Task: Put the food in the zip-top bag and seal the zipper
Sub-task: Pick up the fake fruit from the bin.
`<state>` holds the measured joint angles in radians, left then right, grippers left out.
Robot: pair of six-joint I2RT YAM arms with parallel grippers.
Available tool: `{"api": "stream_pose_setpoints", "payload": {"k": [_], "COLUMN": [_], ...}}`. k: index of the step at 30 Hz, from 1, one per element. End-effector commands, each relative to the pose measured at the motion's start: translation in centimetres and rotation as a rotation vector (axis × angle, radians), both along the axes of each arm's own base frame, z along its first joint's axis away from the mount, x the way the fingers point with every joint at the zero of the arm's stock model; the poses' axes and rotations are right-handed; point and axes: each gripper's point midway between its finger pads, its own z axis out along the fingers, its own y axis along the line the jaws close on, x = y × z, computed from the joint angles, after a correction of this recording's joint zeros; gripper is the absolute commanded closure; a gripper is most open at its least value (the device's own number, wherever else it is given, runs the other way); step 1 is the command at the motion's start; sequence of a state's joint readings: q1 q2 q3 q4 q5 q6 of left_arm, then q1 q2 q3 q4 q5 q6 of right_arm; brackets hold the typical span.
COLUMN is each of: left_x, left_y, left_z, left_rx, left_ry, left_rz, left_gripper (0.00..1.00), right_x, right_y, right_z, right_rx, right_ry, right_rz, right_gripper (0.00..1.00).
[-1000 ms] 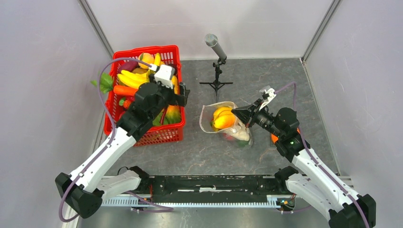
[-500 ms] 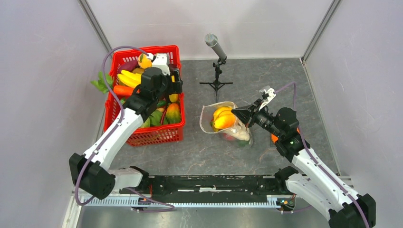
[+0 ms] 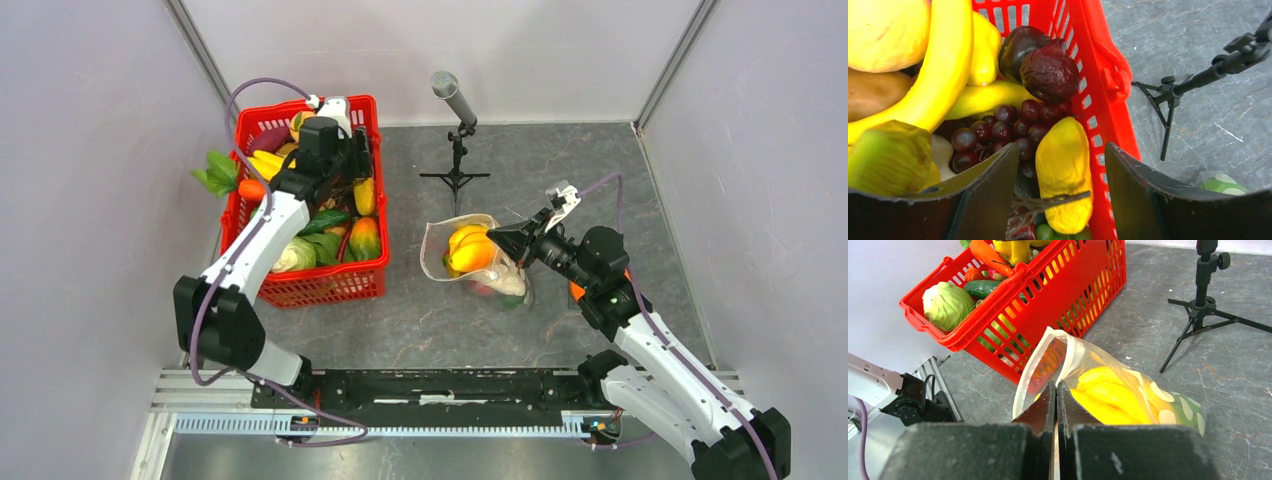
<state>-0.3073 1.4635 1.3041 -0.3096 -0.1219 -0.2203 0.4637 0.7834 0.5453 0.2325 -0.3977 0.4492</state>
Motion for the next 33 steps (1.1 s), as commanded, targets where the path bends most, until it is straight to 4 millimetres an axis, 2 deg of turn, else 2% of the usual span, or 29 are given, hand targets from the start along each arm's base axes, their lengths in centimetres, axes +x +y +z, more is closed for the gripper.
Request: {"api": "stream_pose_setpoints", "payload": {"k": [1, 5, 7, 10, 13, 17, 23, 30, 33], "left_x": [1.2, 0.8, 0.9, 0.8, 0.6, 0.1, -2.6, -5.6, -7.2], "left_y": [-1.0, -2.1, -1.7, -2.0, -2.2, -2.6, -2.9, -1.9, -2.6], "left_z": [-0.5, -2.7, -4.2, -5.5, -5.3, -1.7, 5.2, 9.1, 11.1], "left_rx": [0.009, 0.041, 0.071, 0.088, 0.077, 0.02, -0.07, -0.116, -0.203], "left_ry": [0.022, 0.085, 0.145, 0.219, 0.218, 0.104, -0.101, -0.263, -0.322], "left_rz": [-0.103, -0.237, -0.237, -0.282, -0.288, -0.293, -0.311, -0.284, -0.312], "left_gripper": [0.31, 0.25, 0.25, 0.3, 0.44, 0.56, 0.63, 0.63, 0.63], "right_x": [0.2, 0.1, 0.2, 0.1, 0.1, 0.1, 0.2, 0.2, 0.1], "right_y": [-0.2, -0.3, -0.3, -0.2, -0.2, -0.4, -0.3, -0.1, -0.1], "right_z": [2.0, 2.1, 2.0, 2.0, 1.8, 1.6, 1.5, 1.4, 1.4], "right_rx": [0.039, 0.032, 0.03, 0.029, 0.027, 0.028, 0.028, 0.041, 0.048], "right_ry": [-0.065, -0.068, -0.071, -0.067, -0.062, -0.064, -0.061, -0.055, -0.054], "right_rz": [-0.016, -0.018, -0.022, -0.013, -0.012, -0.023, -0.02, -0.012, -0.011], "right_gripper": [1.0, 1.0, 1.0, 1.0, 1.0, 1.0, 1.0, 1.0, 1.0]}}
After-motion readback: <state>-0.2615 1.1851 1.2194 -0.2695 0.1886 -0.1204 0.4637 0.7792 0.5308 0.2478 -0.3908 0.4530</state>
